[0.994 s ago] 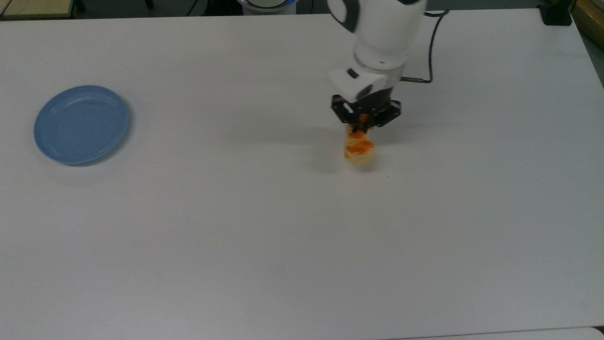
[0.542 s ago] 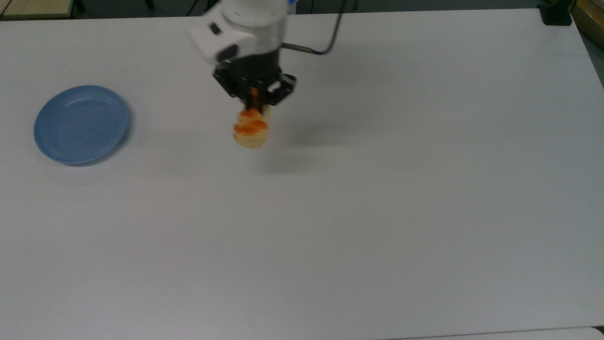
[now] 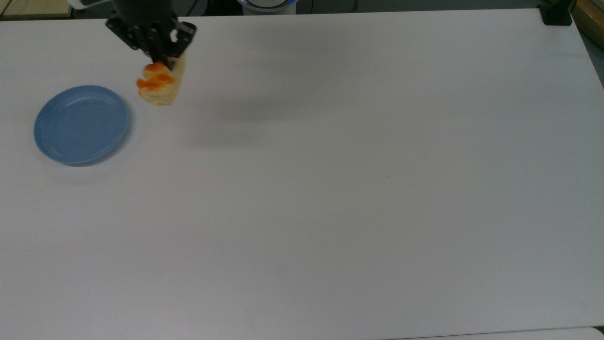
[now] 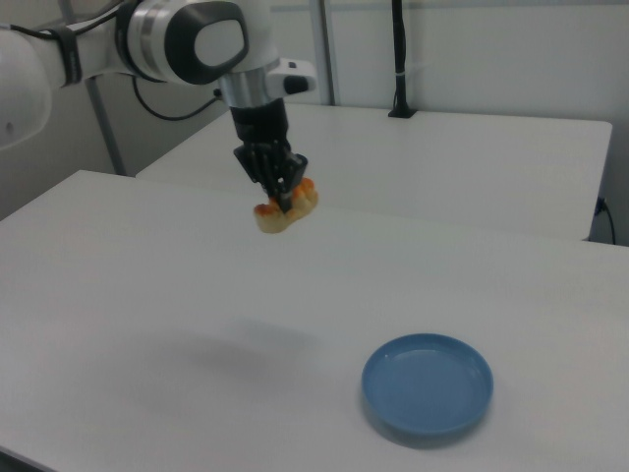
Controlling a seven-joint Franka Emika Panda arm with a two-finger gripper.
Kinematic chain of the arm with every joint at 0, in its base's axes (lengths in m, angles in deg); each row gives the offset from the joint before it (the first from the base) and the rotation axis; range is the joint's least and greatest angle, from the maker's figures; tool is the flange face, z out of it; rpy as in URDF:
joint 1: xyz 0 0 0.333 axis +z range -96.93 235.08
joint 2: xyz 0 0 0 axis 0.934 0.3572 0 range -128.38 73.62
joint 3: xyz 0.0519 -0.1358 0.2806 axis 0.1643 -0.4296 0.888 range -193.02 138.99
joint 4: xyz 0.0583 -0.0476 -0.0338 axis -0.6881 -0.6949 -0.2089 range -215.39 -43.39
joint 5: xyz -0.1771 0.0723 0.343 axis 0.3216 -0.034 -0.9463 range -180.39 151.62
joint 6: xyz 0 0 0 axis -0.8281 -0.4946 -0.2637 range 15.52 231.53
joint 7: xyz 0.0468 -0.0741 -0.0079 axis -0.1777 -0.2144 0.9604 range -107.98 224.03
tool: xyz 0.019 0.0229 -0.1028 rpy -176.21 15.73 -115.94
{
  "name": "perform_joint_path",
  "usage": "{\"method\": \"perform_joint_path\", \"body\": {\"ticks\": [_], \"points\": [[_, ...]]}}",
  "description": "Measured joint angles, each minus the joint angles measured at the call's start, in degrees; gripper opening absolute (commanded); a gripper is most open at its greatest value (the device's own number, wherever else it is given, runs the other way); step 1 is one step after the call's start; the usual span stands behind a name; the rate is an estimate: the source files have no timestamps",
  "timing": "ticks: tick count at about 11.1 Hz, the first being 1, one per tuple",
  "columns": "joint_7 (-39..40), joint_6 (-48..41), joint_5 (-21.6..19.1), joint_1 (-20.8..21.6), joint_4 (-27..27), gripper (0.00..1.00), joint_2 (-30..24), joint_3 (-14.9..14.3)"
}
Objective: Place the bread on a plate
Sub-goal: 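Lift the bread roll and carry it over the blue plate, then lower the bread roll onto the plate and open the gripper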
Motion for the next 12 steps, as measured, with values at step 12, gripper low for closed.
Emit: {"method": "perform_joint_path", "body": {"ticks": [12], "points": [[8.29,22.95,-0.70,-12.84,-10.09,0.16,10.71,-4.75]]}}
